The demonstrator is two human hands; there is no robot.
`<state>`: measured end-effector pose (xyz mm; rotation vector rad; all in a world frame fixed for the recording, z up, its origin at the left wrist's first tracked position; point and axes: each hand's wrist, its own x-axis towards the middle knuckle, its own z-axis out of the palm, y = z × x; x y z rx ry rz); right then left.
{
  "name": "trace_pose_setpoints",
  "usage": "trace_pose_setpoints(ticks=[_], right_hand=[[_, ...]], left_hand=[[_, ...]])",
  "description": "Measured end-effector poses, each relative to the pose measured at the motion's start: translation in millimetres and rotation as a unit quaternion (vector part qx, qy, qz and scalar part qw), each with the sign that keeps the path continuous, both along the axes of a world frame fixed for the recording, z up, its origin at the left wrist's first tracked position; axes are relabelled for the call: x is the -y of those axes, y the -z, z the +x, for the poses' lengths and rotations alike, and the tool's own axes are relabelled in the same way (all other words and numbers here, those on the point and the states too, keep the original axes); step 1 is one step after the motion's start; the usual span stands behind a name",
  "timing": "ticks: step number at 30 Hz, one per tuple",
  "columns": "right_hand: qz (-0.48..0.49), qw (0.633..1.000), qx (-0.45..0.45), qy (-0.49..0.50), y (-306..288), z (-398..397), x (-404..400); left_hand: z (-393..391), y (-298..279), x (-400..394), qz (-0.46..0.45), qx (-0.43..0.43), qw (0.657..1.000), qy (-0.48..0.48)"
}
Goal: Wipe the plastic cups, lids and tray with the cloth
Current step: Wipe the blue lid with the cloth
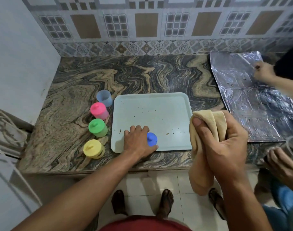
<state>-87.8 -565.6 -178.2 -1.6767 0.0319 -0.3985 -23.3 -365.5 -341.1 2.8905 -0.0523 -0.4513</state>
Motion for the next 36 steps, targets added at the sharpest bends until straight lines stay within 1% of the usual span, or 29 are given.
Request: trace_pose_setpoints(ticks=[4, 8, 12, 14, 16, 18, 21, 24, 27, 28, 29, 30, 32, 33, 34, 35, 36], right_hand=[[-0.004, 1.000, -0.003, 0.002, -0.6, -5.7, 6.6], [-0.016, 1.000, -0.009, 0.008, 0.8, -11.1, 11.6], [-0.008, 1.000, -0.019, 0.012, 4.8, -14.2, 14.7], [-0.007, 1.000, -0.022, 0.013, 7.0, -14.7, 15.9], [-0.003, 1.000, -0.025, 0.012, 9.2, -14.9, 17.3], [-0.005, 1.000, -0.027, 0.010, 9.5, -15.2, 17.8], [-0.005, 1.000, -0.029, 0.008, 10.2, -15.9, 19.2], [-0.004, 0.999, -0.034, 0.012, 8.6, -16.4, 17.9], [0.005, 0.999, -0.045, 0.012, 10.6, -17.1, 16.6], [0.001, 0.999, -0.045, 0.013, 13.0, -16.8, 17.0], [0.001, 0.999, -0.048, 0.011, 15.9, -16.8, 17.7], [0.007, 0.999, -0.050, 0.010, 19.4, -16.1, 20.3], [0.008, 0.999, -0.050, 0.012, 19.6, -15.8, 19.4], [0.011, 0.999, -0.044, 0.015, 20.0, -16.8, 17.5], [0.005, 0.999, -0.039, 0.027, 18.2, -18.3, 13.6], [-0.013, 0.998, -0.036, 0.041, 18.6, -18.6, 10.6], [-0.025, 0.998, -0.030, 0.048, 16.3, -14.6, 13.2]], left_hand=[[-0.8, 8.2, 0.7, -0.020, -0.001, 1.000, -0.023], [-0.7, 9.9, 2.8, -0.072, 0.002, 0.996, -0.053], [1.4, 6.9, 8.1, -0.114, 0.013, 0.992, -0.044], [2.5, 5.6, 9.2, -0.130, 0.003, 0.991, -0.040], [3.8, 6.0, 7.5, -0.170, -0.024, 0.984, -0.054], [5.8, 6.1, 5.5, -0.231, -0.053, 0.967, -0.098], [12.0, 3.1, 4.7, -0.317, -0.091, 0.925, -0.190], [16.8, 2.5, 1.3, -0.359, -0.118, 0.886, -0.270], [15.4, 6.7, -5.7, -0.393, -0.150, 0.855, -0.304], [13.5, 6.9, -7.7, -0.418, -0.166, 0.836, -0.315], [10.6, 5.4, -8.7, -0.459, -0.183, 0.805, -0.329], [6.6, 0.1, -9.0, -0.512, -0.202, 0.762, -0.343], [-4.0, -20.7, -8.9, -0.613, -0.234, 0.661, -0.363], [-8.5, -32.1, -9.4, -0.654, -0.241, 0.618, -0.363], [-14.1, -44.7, -9.8, -0.686, -0.245, 0.585, -0.357], [-19.6, -59.1, -9.6, -0.709, -0.247, 0.562, -0.347], [-24.9, -73.8, -9.4, -0.726, -0.244, 0.549, -0.335]])
